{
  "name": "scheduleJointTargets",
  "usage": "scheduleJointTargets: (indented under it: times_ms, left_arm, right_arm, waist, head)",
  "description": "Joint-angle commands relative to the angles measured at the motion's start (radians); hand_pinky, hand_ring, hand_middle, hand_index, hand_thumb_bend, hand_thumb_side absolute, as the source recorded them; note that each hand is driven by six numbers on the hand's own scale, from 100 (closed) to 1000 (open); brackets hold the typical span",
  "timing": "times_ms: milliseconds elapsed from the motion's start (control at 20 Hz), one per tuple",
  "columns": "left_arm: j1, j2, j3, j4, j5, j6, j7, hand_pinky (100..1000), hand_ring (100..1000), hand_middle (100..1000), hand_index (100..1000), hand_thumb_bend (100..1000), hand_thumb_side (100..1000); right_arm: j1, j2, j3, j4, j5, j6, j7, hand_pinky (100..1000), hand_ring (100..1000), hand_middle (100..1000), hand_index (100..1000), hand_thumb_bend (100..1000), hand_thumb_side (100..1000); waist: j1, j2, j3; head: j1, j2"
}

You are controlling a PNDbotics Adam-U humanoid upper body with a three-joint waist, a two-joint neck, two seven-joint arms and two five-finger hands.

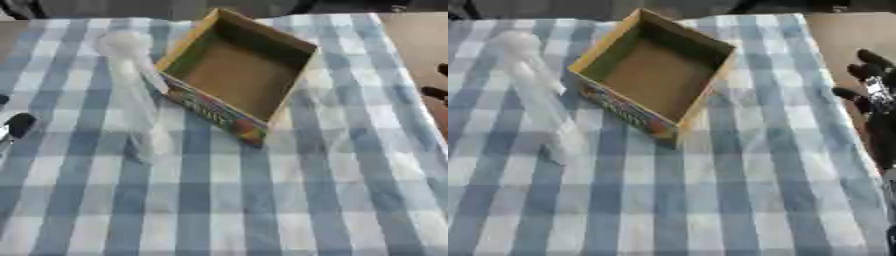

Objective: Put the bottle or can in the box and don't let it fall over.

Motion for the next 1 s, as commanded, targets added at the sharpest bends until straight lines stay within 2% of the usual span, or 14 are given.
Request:
scheduleJointTargets:
  times_ms: [50, 400, 650, 1000]
  left_arm:
    - [-0.003, 0.030, 0.010, -0.014, 0.006, -0.003, 0.000, 1000, 633, 780, 936, 762, 242]
    - [-0.002, 0.033, 0.008, -0.014, 0.004, -0.006, -0.010, 1000, 636, 783, 937, 761, 245]
    - [-0.006, 0.044, -0.014, -0.009, 0.000, -0.006, -0.038, 1000, 640, 785, 940, 758, 252]
    - [-0.035, 0.068, -0.088, 0.004, 0.002, 0.002, -0.119, 1000, 643, 788, 941, 754, 254]
  right_arm:
    - [-0.007, -0.027, -0.002, -0.020, 0.003, -0.005, -0.001, 804, 1000, 1000, 900, 100, 603]
    - [-0.008, -0.026, -0.002, -0.019, 0.005, -0.005, -0.001, 803, 1000, 1000, 899, 100, 603]
    - [-0.009, -0.025, -0.001, -0.018, 0.006, -0.003, 0.000, 803, 1000, 1000, 899, 100, 606]
    - [-0.011, -0.023, 0.002, -0.018, 0.004, 0.000, 0.002, 803, 1000, 1000, 899, 100, 605]
  waist:
    - [-0.001, -0.017, 0.001]
    - [0.000, -0.014, 0.001]
    - [0.000, -0.012, -0.001]
    - [-0.001, -0.014, -0.006]
  head:
    - [0.003, -0.001]
    - [0.020, 0.026]
    - [0.023, 0.021]
    - [0.026, 0.008]
